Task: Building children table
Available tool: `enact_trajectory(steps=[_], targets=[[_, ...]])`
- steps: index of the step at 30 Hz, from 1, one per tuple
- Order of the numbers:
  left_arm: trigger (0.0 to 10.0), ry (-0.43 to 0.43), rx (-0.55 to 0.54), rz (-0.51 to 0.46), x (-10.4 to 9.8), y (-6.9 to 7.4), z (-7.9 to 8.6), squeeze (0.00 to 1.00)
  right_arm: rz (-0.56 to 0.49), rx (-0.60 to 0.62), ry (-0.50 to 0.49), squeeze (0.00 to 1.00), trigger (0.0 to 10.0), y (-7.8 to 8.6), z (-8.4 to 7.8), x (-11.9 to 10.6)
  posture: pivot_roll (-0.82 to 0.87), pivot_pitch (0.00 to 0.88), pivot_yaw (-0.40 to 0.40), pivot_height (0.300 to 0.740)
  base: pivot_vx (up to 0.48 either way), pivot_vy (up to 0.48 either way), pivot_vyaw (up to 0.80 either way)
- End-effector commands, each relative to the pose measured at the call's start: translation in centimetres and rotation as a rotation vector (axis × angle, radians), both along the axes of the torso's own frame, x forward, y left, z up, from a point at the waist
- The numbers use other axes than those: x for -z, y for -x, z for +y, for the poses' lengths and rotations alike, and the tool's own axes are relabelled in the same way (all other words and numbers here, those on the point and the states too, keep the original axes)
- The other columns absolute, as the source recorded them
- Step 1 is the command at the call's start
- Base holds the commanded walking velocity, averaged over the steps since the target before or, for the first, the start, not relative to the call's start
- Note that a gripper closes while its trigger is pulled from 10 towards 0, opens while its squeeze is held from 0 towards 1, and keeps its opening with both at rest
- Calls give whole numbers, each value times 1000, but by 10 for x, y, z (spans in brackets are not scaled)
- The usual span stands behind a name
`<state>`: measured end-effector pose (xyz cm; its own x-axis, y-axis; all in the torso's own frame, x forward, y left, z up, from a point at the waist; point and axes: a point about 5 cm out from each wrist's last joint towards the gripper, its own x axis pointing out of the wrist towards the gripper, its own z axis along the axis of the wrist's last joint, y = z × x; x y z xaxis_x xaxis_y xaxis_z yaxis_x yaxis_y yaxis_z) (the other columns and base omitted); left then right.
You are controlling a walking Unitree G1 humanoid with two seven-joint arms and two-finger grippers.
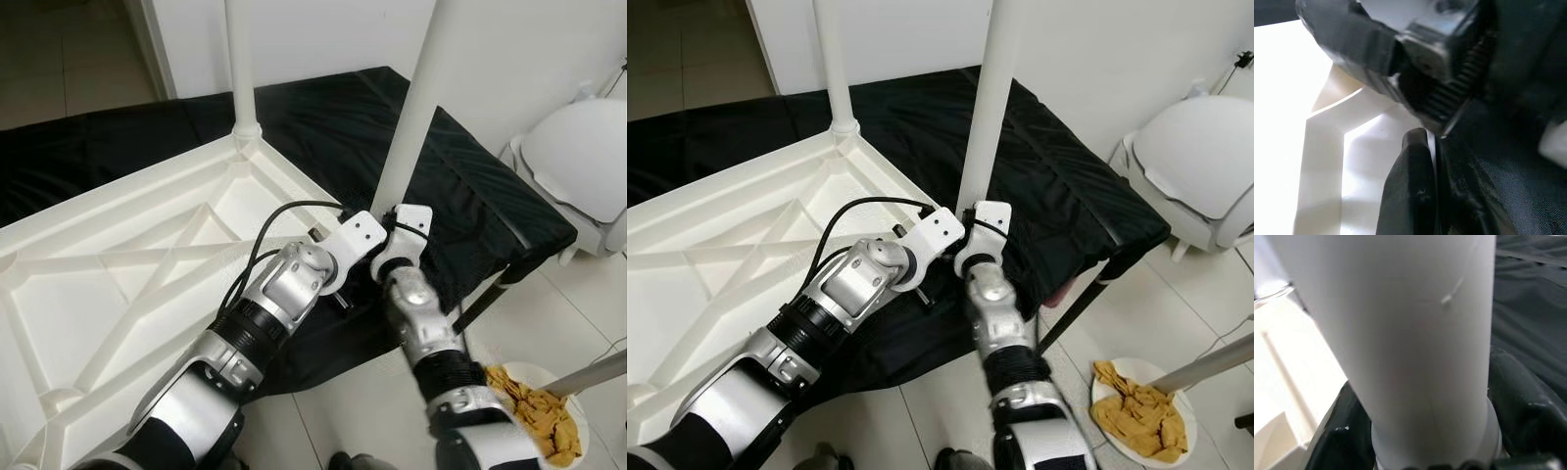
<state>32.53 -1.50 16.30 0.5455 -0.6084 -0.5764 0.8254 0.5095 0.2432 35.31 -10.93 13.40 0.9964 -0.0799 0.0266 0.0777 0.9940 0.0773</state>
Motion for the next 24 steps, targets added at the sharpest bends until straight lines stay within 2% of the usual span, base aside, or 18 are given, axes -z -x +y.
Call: enact_trajectory(steps=[1, 4, 10, 11, 15, 16, 17, 19, 20, 24], targets=[[10000, 0, 44, -21, -8, 4, -7, 0, 144, 340, -45, 0, 0, 8, -60, 27, -89, 65, -6, 740, 0, 0, 0], [10000, 2, 43, -22, -8, 3, -7, 0, 140, 319, -25, 0, 0, 7, -56, 24, -90, 66, -8, 740, 0, 0, 0], [10000, 3, 37, -23, -9, 3, -6, 0, 139, 309, -10, 0, 0, 7, -58, 22, -91, 69, -8, 740, 0, 0, 0], [10000, 4, 36, -23, -9, 2, -6, 0, 138, 298, -13, 0, 1843, 7, -59, 21, -92, 69, -9, 740, 0, 0, 0], [10000, 4, 36, -23, -9, 2, -6, 0, 138, 298, -13, 0, 1843, 7, -59, 21, -92, 69, -9, 740, 0, 0, 0], [10000, 5, 36, -24, -9, 2, -6, 0, 132, 285, -4, 0, 10000, 5, -60, 20, -93, 68, -9, 740, 0, 0, 0], [10000, 7, 36, -25, -9, 2, -7, 0, 109, 233, -3, 1000, 10000, 2, -60, 16, -98, 68, -7, 740, 0, 0, 0], [10000, 8, 37, -25, -9, 2, -7, 0, 85, 190, 0, 1000, 10000, -1, -61, 11, -98, 68, -6, 740, 0, 0, 0], [10000, 8, 37, -26, -10, 2, -7, 0, 63, 117, -11, 1000, 10000, -4, -60, 7, -98, 68, -3, 740, 0, 0, 0], [10000, 8, 38, -26, -10, 2, -7, 0, 49, 70, -21, 1000, 10000, -5, -58, 4, -99, 67, -2, 740, 0, 0, 0]])
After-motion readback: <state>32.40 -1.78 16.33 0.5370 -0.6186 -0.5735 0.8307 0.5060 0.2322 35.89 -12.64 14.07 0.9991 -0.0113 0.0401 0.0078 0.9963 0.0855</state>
